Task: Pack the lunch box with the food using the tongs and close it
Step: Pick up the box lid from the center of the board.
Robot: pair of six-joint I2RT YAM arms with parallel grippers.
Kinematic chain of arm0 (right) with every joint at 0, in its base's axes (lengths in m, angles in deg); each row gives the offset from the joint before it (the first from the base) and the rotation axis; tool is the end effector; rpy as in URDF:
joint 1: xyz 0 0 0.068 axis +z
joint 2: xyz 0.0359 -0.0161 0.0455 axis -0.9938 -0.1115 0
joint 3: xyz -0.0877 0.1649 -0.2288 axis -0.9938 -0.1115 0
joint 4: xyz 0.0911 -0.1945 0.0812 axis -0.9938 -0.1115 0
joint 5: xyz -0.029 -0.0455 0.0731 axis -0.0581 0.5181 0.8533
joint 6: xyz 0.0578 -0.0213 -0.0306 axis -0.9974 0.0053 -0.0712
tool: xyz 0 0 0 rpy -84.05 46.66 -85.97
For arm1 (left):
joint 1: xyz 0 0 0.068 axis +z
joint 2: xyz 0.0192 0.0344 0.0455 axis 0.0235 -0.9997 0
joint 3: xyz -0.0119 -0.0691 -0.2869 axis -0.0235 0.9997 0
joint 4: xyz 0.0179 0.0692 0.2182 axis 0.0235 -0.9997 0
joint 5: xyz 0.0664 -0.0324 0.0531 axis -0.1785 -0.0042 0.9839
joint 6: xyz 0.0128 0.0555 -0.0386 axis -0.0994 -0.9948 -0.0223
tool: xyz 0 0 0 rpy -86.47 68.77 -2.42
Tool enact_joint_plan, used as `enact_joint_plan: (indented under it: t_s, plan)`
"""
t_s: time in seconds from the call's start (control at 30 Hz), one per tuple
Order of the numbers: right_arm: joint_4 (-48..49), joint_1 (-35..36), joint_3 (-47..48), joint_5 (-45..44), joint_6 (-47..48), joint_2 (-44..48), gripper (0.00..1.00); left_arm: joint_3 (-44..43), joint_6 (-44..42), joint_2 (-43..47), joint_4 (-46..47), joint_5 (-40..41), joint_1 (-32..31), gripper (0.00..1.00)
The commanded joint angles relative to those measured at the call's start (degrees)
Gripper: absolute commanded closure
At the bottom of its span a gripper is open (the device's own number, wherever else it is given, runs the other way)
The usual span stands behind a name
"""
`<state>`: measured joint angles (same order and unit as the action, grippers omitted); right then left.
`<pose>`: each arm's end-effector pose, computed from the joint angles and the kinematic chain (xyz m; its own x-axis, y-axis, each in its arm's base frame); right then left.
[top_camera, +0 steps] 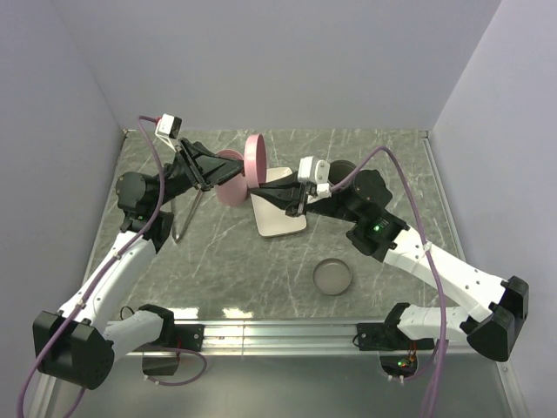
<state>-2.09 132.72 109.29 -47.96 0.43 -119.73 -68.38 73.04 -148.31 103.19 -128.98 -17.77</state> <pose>0.1306 0.1987 0.4596 0.4165 0.2091 -0.8848 -0.9049 0.1887 -0.3814 0.1736 -0.0931 0.4459 -0.7130 -0.5082 -0.4831 0.6076 -0.1040 -0.7874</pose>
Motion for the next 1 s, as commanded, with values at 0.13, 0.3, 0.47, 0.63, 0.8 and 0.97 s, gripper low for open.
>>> enact_joint_plan:
  t_s: [0.13,0.3,0.47,0.63,0.8,0.97]
  plan:
    - [4.5,1.2,1.5,-4.1,2.2,-0.1,1.0,-0.6,1.7,-0.6,-0.1,1.0,-0.9,0.43]
    - [4.8,1.8,1.5,-4.0,2.3,-0.2,1.0,-1.2,1.9,-0.9,0.4,0.9,-1.3,0.5]
    - [4.6,2.4,1.6,-2.6,2.0,-0.5,1.0,-1.7,2.4,-1.2,1.2,0.6,-1.4,0.63]
    - [3.8,2.4,2.0,-3.2,2.3,-0.5,1.0,-1.7,2.3,-1.3,1.4,0.5,-1.3,0.96]
    - [2.2,2.5,1.5,-5.8,2.9,-0.1,0.76,-1.5,1.7,-1.0,1.0,-0.3,-0.4,1.0]
    - [0.1,1.6,0.0,-6.9,3.5,1.8,0.45,-0.6,-0.4,-0.4,-0.6,-1.6,4.5,1.0]
